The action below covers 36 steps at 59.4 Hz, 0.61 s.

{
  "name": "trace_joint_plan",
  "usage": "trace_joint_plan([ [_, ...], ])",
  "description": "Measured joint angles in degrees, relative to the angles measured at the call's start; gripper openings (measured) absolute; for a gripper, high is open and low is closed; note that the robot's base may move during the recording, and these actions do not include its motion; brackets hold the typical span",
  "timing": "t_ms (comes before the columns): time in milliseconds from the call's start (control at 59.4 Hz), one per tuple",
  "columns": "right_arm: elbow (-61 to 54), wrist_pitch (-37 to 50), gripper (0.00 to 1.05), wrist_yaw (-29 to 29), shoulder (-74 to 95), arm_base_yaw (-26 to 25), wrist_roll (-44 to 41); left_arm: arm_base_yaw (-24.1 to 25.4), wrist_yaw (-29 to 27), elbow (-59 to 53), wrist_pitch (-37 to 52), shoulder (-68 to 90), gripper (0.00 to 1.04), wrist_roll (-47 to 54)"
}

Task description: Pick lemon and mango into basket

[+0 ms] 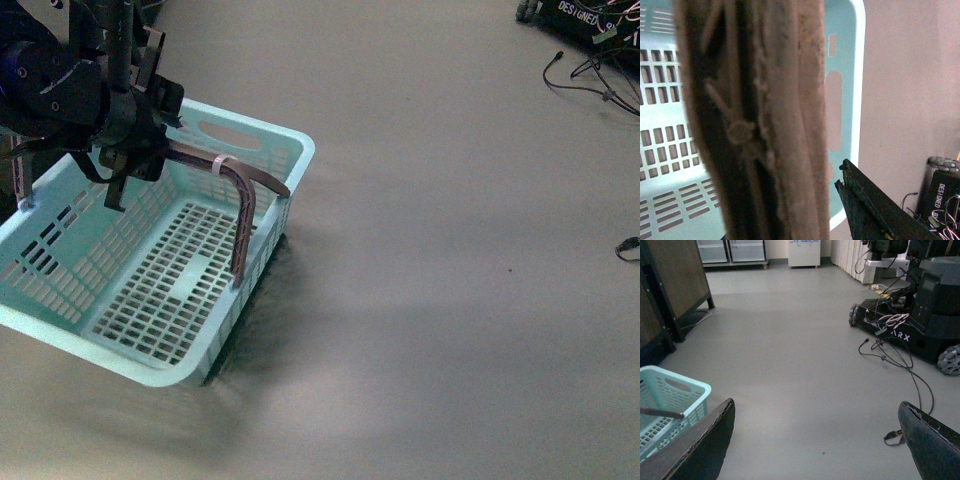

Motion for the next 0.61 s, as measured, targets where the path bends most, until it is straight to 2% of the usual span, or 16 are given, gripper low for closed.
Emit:
trace_joint_plan([
  [236, 0.0, 0.0, 0.96, 0.0, 0.0, 0.0, 0.0, -0.1, 3.1, -11.0, -2.4, -13.2, 0.29, -4.2],
  [404, 0.0, 0.0, 0.96, 0.0, 0.0, 0.0, 0.0, -0.3, 2.8, -20.7, -7.8, -36.7, 0.29, -8.3],
  [606, 0.0, 0.0, 0.96, 0.0, 0.0, 0.0, 0.0, 0.3, 3.9, -23.1, -16.1, -57.3, 0.29, -12.6],
])
